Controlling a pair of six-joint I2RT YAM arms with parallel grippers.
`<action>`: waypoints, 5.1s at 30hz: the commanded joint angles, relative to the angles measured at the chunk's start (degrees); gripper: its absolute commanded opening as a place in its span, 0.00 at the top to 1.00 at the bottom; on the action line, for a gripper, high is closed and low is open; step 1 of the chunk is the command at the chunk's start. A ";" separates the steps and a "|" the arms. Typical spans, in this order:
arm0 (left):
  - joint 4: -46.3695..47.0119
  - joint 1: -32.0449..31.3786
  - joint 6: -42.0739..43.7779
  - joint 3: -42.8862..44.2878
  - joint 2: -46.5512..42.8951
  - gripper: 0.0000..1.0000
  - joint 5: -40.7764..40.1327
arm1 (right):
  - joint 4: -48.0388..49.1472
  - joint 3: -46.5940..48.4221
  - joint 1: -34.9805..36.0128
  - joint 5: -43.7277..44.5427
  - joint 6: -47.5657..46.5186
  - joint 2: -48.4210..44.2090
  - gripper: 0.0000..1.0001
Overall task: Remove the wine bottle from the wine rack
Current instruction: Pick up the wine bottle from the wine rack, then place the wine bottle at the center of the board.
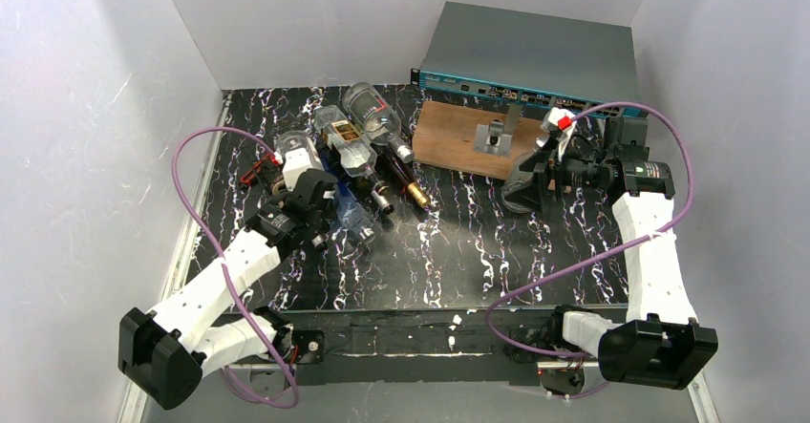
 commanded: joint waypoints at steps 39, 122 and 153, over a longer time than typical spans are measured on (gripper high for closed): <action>-13.27 -24.82 -17.68 11.41 -7.34 1.00 -26.60 | 2.54 -3.60 0.28 -1.78 0.05 -1.85 0.02; 12.33 -40.62 -12.10 18.59 15.51 1.00 -6.95 | 48.81 -31.86 26.91 10.46 18.66 -0.96 0.00; 14.60 -38.23 -39.15 15.37 16.76 1.00 8.54 | 35.47 -32.40 26.02 14.51 9.43 -4.71 0.00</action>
